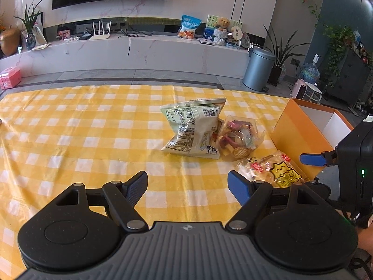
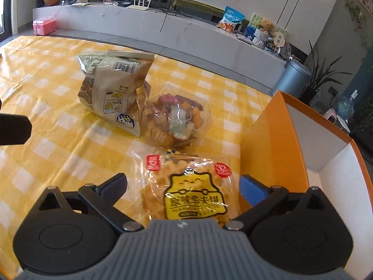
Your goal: Organize snacks
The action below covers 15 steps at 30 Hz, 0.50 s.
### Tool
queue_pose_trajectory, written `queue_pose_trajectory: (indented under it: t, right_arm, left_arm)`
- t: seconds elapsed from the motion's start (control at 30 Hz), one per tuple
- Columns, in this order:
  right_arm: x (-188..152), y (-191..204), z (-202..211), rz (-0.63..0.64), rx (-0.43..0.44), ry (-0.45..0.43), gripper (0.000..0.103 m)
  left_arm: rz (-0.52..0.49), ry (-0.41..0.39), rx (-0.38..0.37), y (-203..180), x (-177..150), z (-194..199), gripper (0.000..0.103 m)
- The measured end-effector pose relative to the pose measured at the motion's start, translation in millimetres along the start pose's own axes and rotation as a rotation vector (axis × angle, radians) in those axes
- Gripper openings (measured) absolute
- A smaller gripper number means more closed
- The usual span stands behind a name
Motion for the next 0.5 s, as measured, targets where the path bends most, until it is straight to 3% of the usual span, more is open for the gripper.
queue_pose_trajectory:
  t: [0.13,0.23,0.33,0.5]
  right_arm:
    - [-4,17,-8,0.103,-0.051,0.039,0.1]
    - [-13,17,-26,0.081,-0.06,0.116,0.1]
    - [-14,14,-26,0.064,-0.053,0.116,0.099]
    - [-16,3,-12,0.011,0.013,0.108,0.083]
  left_arm:
    - [0.018,0.003,0.002,5,2,-1,0.092]
    - [0.03,0.002,-0.002,7,3,0,0.092]
    - [0.031,0.003,-0.004,9,3,1,0.092]
    - [0.037,0.001,-0.011,11,4,3,0.092]
Point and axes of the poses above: each gripper's, at about its wrist camera, not at the fingertips, and z roughly against the way its jaws point, y to its left, x to its top, the point moved 4 cm from there along -z, roughly the way its jaws point, and after that the axes turned 4 degrees about z, right-handed, at the moved point
